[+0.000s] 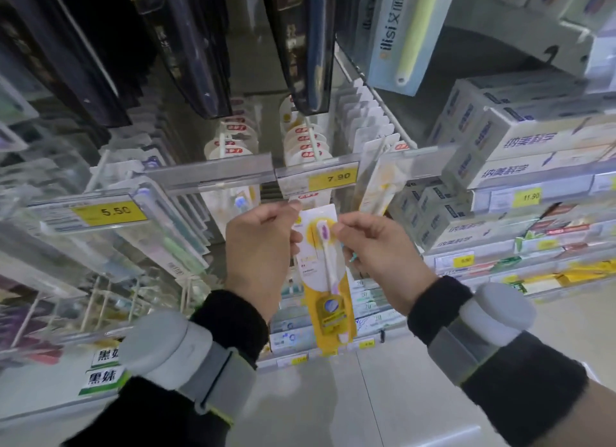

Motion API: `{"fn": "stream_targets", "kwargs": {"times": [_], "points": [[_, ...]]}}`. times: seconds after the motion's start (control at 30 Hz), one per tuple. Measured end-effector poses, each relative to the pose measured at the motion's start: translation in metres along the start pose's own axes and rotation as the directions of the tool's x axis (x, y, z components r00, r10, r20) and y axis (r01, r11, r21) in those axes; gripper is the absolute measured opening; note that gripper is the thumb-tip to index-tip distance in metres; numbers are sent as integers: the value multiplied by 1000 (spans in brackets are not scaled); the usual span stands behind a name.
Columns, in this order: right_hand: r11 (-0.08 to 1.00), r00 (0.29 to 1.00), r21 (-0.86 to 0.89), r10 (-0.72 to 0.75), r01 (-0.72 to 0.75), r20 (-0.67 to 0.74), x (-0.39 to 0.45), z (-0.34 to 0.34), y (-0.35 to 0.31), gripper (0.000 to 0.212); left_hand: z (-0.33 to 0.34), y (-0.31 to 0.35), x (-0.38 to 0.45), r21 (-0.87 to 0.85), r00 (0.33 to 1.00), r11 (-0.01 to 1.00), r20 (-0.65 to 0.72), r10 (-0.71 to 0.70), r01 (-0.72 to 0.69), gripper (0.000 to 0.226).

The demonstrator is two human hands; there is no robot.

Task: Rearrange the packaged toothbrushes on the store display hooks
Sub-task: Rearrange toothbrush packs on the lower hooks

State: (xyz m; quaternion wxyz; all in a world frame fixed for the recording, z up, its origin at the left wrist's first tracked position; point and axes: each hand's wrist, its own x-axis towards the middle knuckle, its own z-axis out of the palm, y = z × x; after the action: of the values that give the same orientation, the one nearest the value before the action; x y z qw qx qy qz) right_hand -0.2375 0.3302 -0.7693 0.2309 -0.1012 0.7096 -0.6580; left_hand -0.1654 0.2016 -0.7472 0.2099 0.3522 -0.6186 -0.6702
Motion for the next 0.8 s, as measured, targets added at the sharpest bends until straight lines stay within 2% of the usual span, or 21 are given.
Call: {"fn": "stream_targets", "kwargs": {"times": [0.17,0.37,0.57,0.8], "points": [[995,995,-31,-94,93,-39,8,-5,-3,14,4,-3,7,-90,1000,996,10,-27,28,13],[982,982,-55,-181,179,-49,6,-8,2,15,-1,-7,6,-138,997,990,80,22,-11,10],[980,980,-38,-199,198,-27,0,-7,5,17,-8,-7,3,-106,990,993,133,55,-41,14],[978,973,-2,-209,210,-95,3,-10,4,17,-12,4,-8,-16,956,980,213,199,-201,18]]}}
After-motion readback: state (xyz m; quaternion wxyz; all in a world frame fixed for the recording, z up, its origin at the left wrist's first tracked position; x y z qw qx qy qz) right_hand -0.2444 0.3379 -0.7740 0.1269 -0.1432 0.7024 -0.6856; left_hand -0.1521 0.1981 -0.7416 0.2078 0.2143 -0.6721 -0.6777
